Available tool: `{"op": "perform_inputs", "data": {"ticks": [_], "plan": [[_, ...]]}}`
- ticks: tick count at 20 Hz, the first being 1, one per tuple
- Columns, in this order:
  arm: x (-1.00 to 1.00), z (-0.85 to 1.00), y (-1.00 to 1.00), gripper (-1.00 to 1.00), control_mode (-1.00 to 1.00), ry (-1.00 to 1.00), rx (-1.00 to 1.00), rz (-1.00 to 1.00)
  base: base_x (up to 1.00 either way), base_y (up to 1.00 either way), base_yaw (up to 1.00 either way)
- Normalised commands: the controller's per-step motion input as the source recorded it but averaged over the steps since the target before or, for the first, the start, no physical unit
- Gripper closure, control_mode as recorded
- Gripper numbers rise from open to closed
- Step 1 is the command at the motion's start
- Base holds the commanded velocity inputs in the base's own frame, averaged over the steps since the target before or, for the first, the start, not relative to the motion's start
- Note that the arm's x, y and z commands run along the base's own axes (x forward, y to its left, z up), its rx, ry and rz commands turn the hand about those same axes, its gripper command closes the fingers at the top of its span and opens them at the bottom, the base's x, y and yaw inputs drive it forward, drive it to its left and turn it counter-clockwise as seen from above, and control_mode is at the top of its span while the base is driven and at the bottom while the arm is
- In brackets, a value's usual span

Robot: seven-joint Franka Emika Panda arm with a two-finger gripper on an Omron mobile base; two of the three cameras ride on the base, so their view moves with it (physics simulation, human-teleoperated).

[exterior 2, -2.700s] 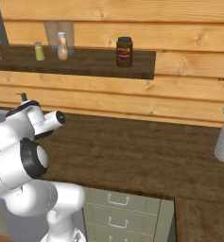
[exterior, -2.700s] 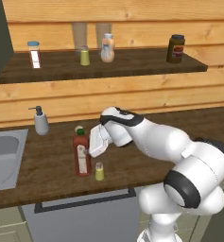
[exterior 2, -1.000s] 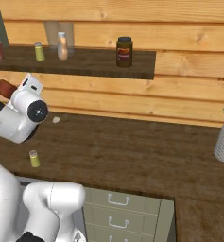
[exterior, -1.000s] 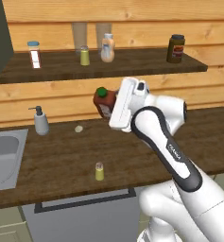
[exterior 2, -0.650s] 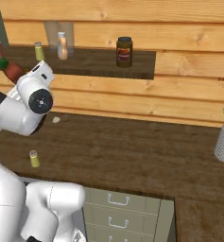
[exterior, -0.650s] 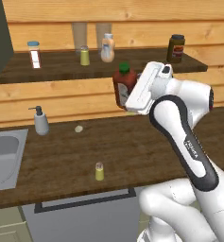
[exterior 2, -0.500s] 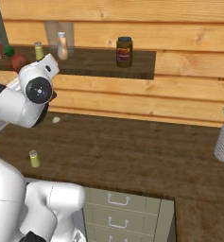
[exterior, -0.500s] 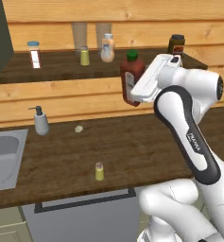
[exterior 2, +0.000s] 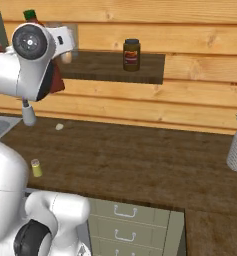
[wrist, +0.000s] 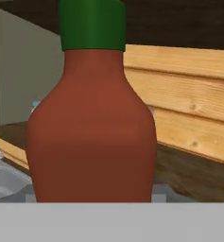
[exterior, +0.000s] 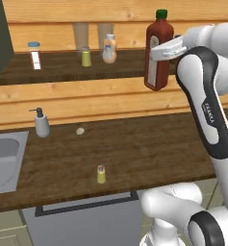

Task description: Put the shaker and condiment bottle from the counter next to their counterparts in the cabinet.

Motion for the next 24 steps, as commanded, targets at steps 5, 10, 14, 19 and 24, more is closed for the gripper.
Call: {"op": "perform_inputs", "data": {"ticks": [5, 10, 14, 19, 24], "plan": [[0.16, -0.3, 0.0, 1.0, -1.0, 0.07, 0.17, 0.04, 0.0, 0.0, 0.0], [0.41, 0.0, 0.0, 1.0, -1.0, -0.06, 0.19, 0.0, 0.0, 0.0, 0.0], [0.71, -0.17, 0.0, 1.0, -1.0, -0.03, 0.08, 0.0, 0.0, 0.0, 0.0], [0.49, 0.14, -0.01, 1.0, -1.0, -0.06, 0.0, -0.04, 0.0, 0.0, 0.0], [0.47, 0.08, -0.01, 1.0, -1.0, 0.02, 0.0, -0.05, 0.0, 0.0, 0.0]]}}
